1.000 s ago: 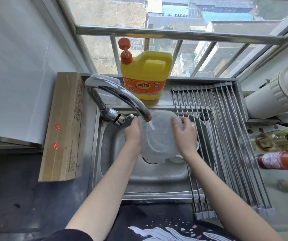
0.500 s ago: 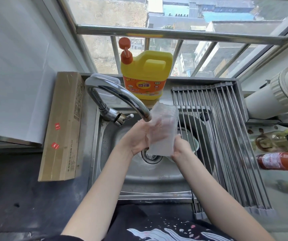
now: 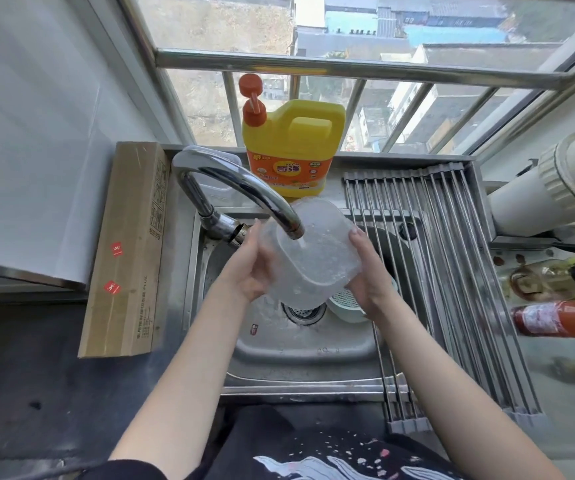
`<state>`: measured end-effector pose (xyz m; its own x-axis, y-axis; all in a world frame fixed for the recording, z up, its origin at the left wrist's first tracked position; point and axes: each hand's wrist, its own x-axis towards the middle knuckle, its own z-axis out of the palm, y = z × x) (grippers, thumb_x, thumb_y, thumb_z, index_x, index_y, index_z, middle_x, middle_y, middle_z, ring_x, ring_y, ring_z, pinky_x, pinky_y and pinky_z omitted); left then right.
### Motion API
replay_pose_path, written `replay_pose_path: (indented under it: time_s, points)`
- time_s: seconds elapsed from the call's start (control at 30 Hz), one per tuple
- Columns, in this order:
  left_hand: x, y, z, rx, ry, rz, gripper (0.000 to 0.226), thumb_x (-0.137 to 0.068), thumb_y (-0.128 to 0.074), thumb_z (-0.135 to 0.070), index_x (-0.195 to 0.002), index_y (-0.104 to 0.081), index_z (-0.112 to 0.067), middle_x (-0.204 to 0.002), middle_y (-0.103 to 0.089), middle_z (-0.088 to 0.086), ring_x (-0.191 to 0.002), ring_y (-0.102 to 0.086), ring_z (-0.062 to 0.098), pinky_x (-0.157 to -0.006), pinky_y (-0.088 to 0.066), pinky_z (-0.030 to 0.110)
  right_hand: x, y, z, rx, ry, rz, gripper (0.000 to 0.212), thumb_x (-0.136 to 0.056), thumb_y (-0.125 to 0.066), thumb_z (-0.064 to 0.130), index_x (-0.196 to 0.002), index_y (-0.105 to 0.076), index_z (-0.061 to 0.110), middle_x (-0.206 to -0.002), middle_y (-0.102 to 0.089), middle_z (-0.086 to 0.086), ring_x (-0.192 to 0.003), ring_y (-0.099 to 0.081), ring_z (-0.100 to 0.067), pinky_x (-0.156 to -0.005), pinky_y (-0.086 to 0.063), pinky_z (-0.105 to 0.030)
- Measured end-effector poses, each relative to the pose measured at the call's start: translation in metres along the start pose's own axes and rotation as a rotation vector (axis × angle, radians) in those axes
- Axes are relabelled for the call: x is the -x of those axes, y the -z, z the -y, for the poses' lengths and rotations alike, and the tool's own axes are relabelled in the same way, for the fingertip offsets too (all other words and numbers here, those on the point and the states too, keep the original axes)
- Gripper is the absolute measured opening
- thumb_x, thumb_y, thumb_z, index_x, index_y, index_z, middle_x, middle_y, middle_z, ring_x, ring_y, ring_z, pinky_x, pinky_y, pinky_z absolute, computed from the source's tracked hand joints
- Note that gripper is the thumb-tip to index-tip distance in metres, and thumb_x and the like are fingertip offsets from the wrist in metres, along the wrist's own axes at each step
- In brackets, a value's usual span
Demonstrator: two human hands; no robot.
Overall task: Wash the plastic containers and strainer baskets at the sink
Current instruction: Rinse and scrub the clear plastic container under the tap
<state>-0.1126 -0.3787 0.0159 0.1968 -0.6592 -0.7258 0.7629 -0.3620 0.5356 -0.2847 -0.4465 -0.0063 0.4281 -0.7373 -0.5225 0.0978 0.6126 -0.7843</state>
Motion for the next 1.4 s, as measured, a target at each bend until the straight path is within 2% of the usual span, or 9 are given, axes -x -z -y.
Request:
replay_pose_path:
  time_s: [0.07,0.17,0.3,0.43,0.6,0.7,0.83,1.23,1.4]
  points:
    - [0.006,-0.001,0.003,0.063,0.002,0.113,0.051,-0.101,-0.030,-0.044,-0.089,-0.074,-0.021,-0.090,-0.075,0.007,-0.084,-0.071,0.019,-0.086,-0.049,0.037,-0.004,-0.002,0.002,-0.066,-0.038,0.044,0.061,-0.086,-0.061,0.040,-0.141,-0.041,0.023,-0.135,-0.054,-0.010,-0.120,-0.056,-0.029,-0.094,-0.050,-0.047]
    - [0.010,0.004,0.011,0.217,0.028,0.293,0.051,-0.099,-0.033,-0.048,-0.124,-0.060,-0.012,-0.124,-0.063,0.014,-0.114,-0.061,0.027,-0.107,-0.038,0.044,-0.009,-0.002,0.000,-0.109,-0.044,-0.053,0.065,-0.082,-0.067,0.032,-0.139,-0.043,0.015,-0.135,-0.052,-0.017,-0.118,-0.056,-0.034,-0.095,-0.049,-0.049]
    - [0.011,0.015,0.033,0.284,0.066,0.366,0.059,-0.087,-0.048,-0.052,-0.133,-0.052,-0.014,-0.132,-0.056,0.011,-0.117,-0.055,0.026,-0.097,-0.047,0.037,-0.004,-0.008,-0.007,-0.175,0.001,-0.287,0.029,-0.093,-0.052,0.038,-0.106,-0.066,0.016,-0.112,-0.068,-0.010,-0.105,-0.064,-0.030,-0.082,-0.055,-0.040]
    - [0.012,-0.002,0.061,0.061,0.085,0.135,0.074,-0.077,-0.047,-0.063,-0.132,-0.052,-0.014,-0.131,-0.058,0.013,-0.115,-0.056,0.029,-0.088,-0.052,0.038,0.002,-0.013,-0.007,-0.207,-0.081,-0.533,0.047,-0.098,-0.030,0.050,-0.078,-0.060,0.020,-0.075,-0.069,0.001,-0.071,-0.065,-0.019,-0.056,-0.051,-0.023]
    - [-0.011,0.002,0.060,0.247,-0.045,-0.107,0.041,-0.100,-0.035,-0.041,-0.117,-0.061,-0.014,-0.114,-0.067,0.008,-0.107,-0.060,0.025,-0.102,-0.043,0.042,0.007,-0.016,-0.017,-0.124,-0.230,-0.405,0.053,-0.076,-0.048,0.064,-0.101,-0.066,0.021,-0.105,-0.070,-0.004,-0.093,-0.067,-0.024,-0.076,-0.057,-0.039]
    - [-0.013,0.008,0.044,0.152,-0.055,-0.101,0.022,-0.098,-0.047,-0.030,-0.093,-0.065,-0.019,-0.088,-0.072,0.002,-0.088,-0.063,0.022,-0.093,-0.048,0.040,0.013,-0.017,-0.010,-0.156,-0.294,-0.239,0.043,-0.080,-0.051,0.057,-0.099,-0.071,0.024,-0.104,-0.072,-0.004,-0.094,-0.068,-0.023,-0.084,-0.054,-0.038]
    - [-0.017,0.025,0.036,-0.080,-0.114,-0.138,0.039,-0.096,-0.047,-0.039,-0.110,-0.066,-0.008,-0.100,-0.070,0.010,-0.094,-0.064,0.027,-0.085,-0.050,0.039,0.012,-0.009,-0.001,-0.281,-0.269,-0.194,0.049,-0.099,-0.034,0.047,-0.108,-0.069,0.014,-0.102,-0.072,-0.010,-0.093,-0.067,-0.026,-0.087,-0.051,-0.040]
    - [-0.010,0.011,0.080,0.440,0.012,0.116,0.080,-0.084,-0.027,-0.076,-0.138,-0.047,-0.020,-0.136,-0.054,0.010,-0.127,-0.047,0.031,-0.106,-0.037,0.047,0.015,-0.047,-0.020,-0.370,-0.185,-0.771,0.018,-0.091,-0.045,0.017,-0.075,-0.050,0.014,-0.069,-0.057,-0.003,-0.055,-0.056,-0.017,-0.041,-0.045,-0.018]
    - [-0.024,0.009,0.072,0.389,0.076,0.032,0.067,-0.087,-0.041,-0.065,-0.136,-0.051,-0.020,-0.136,-0.055,0.011,-0.125,-0.050,0.033,-0.107,-0.038,0.048,0.023,-0.046,-0.022,-0.427,-0.234,-0.677,0.026,-0.089,-0.042,0.028,-0.064,-0.048,0.022,-0.068,-0.059,0.002,-0.064,-0.056,-0.017,-0.057,-0.045,-0.022]
